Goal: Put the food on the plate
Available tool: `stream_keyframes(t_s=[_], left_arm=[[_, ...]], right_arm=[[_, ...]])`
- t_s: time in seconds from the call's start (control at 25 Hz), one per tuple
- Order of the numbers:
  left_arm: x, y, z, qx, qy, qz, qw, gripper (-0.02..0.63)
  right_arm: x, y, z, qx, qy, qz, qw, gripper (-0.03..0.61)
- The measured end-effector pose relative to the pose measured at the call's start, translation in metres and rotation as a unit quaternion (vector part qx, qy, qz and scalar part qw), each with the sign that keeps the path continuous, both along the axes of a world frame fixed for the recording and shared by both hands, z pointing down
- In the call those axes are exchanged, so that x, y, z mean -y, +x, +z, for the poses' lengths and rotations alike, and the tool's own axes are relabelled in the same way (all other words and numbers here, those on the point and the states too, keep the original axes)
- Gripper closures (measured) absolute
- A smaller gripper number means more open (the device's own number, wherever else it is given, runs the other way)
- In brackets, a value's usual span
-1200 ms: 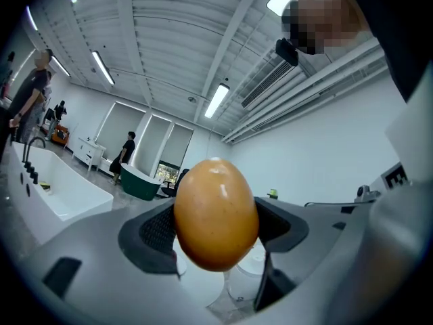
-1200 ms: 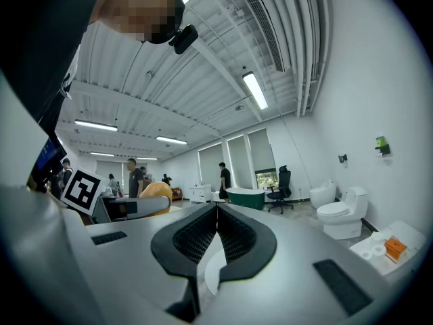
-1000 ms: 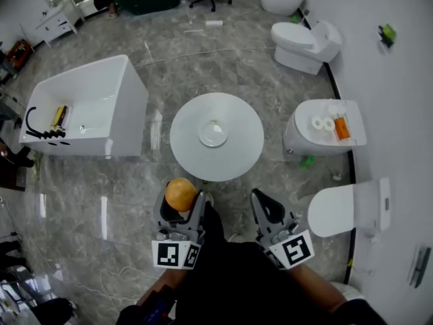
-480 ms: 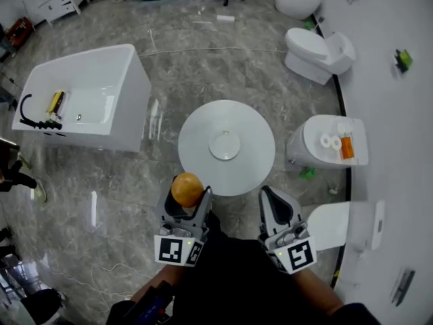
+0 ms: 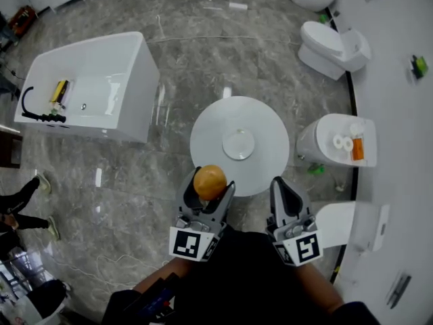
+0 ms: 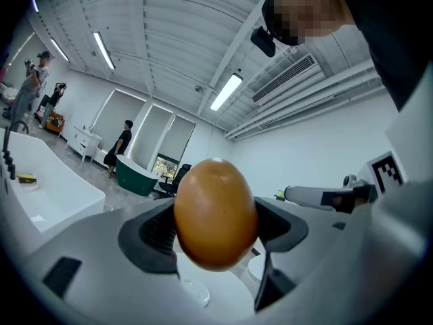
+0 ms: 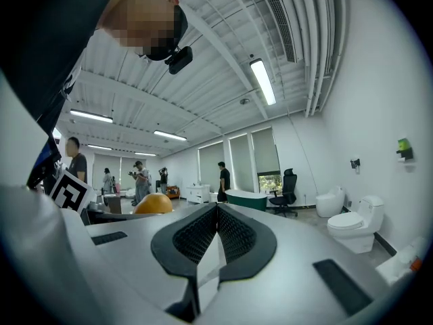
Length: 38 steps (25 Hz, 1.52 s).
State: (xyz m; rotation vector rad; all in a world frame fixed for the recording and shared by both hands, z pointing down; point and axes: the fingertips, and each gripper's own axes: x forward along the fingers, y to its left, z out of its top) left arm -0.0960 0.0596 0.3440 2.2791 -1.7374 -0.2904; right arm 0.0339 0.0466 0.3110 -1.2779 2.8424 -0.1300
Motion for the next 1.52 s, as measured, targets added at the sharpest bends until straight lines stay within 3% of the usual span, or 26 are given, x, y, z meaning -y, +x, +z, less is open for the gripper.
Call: stream_keyframes(t_s=[0.48, 0.72, 0.88, 1.16, 1.36, 1.52], left_arm=[[0.028, -0.021, 0.018, -0.014, -0.027, 0.012, 0.9995, 0.278], [0.030, -0.024, 0.021, -0.025, -0.024, 0.008, 0.9994, 0.278], [0.028, -0.028, 0.025, -0.040, -0.033, -0.006, 0.9986, 0.278], [0.031, -0.022, 0.049, -0.006, -0.057, -0.013, 0.9982, 0.278], [0.046, -0.008, 0.076, -0.015, -0.107, -0.010, 0.9941, 0.278], [0.061, 0.014, 0.089, -0.004, -0.106, 0.008, 0.9943, 0.278]], right_arm=[[0.026, -0.022, 0.002, -0.004, -0.004, 0.017, 1.000, 0.571], [0.032, -0.009, 0.008, -0.010, -0.022, 0.044, 0.999, 0.571], [0.034, -0.001, 0.001, -0.016, -0.006, 0.049, 0.999, 0.571], [0.039, -0.012, -0.005, -0.003, 0.009, 0.005, 1.000, 0.571], [0.054, -0.003, -0.008, 0.008, 0.020, -0.009, 1.000, 0.571], [0.068, 0.007, -0.004, 0.008, 0.018, -0.014, 1.000, 0.571]])
